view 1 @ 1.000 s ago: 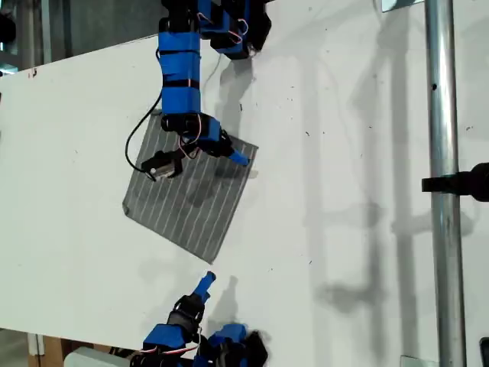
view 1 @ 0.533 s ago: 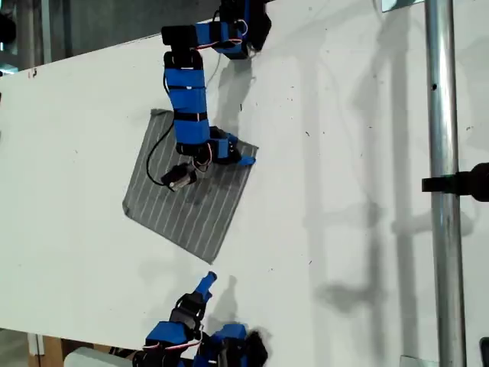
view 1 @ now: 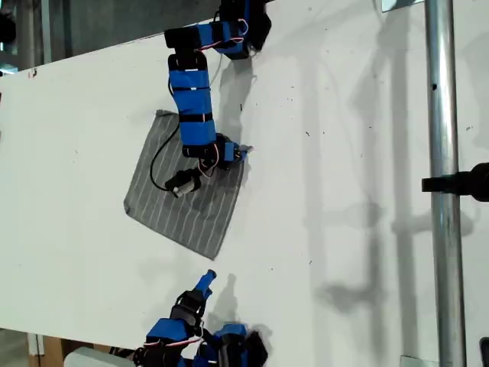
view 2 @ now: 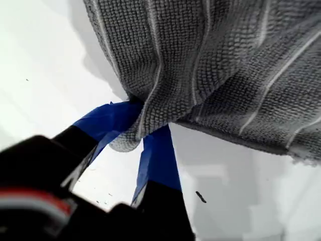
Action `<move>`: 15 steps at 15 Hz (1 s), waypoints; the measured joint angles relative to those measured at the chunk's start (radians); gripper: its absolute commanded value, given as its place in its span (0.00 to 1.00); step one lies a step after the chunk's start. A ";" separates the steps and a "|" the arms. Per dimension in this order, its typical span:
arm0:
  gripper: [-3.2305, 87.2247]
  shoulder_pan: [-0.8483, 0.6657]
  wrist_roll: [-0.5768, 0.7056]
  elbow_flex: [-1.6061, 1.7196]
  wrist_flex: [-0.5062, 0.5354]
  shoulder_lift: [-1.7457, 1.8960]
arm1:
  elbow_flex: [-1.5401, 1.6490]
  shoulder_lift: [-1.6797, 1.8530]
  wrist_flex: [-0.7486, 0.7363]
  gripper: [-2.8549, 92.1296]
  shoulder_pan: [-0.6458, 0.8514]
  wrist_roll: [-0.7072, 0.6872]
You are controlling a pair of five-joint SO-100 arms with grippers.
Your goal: Grasp corners of a towel and fold twice.
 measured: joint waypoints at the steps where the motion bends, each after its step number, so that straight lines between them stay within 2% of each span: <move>1: 0.28 0.000 0.005 -0.023 -0.008 -0.044 | 0.017 0.017 0.000 0.03 -0.012 0.009; 4: 0.33 -0.028 0.071 -0.146 -0.075 -0.324 | 0.018 0.032 0.005 0.03 -0.043 0.028; 10: 0.34 -0.239 0.368 -0.272 -0.183 -0.635 | 0.018 0.057 -0.020 0.03 -0.069 0.041; 13: 0.35 -0.284 0.371 -0.272 -0.252 -0.793 | 0.021 0.060 -0.025 0.03 -0.075 0.051; 15: 0.36 -0.276 0.318 -0.272 -0.270 -0.940 | 0.021 0.080 -0.025 0.03 -0.077 0.051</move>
